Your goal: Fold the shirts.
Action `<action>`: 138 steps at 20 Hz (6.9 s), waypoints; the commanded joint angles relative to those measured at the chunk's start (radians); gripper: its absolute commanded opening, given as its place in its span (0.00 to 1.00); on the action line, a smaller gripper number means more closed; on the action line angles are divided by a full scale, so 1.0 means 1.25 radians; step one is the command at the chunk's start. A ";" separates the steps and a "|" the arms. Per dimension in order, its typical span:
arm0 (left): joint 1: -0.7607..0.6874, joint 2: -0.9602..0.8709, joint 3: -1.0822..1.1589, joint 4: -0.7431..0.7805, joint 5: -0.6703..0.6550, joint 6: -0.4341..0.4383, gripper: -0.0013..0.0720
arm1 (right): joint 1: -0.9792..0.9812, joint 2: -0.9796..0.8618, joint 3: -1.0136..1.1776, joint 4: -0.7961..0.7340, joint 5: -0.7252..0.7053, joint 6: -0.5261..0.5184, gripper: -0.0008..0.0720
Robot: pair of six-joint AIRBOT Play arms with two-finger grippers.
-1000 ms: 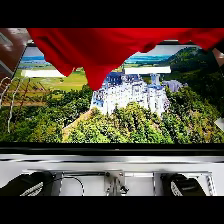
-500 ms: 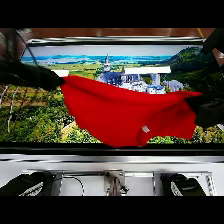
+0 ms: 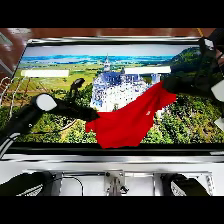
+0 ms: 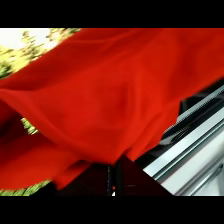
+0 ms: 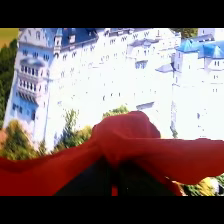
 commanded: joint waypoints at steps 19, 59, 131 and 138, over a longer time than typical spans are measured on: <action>0.376 -0.082 -0.146 -0.042 -0.226 0.039 0.87 | -0.139 0.009 -0.403 0.271 0.291 -0.181 0.71; 0.218 -0.089 0.016 -0.180 -0.109 0.106 0.06 | 0.109 -0.229 -0.421 0.287 0.023 -0.039 0.11; 0.523 -0.204 -0.092 0.089 -0.407 0.085 0.57 | -0.065 -0.200 -0.080 0.049 0.414 -0.100 0.70; 0.504 -0.229 -0.099 0.115 -0.353 0.086 0.57 | -0.065 -0.200 -0.084 0.066 0.376 -0.100 0.70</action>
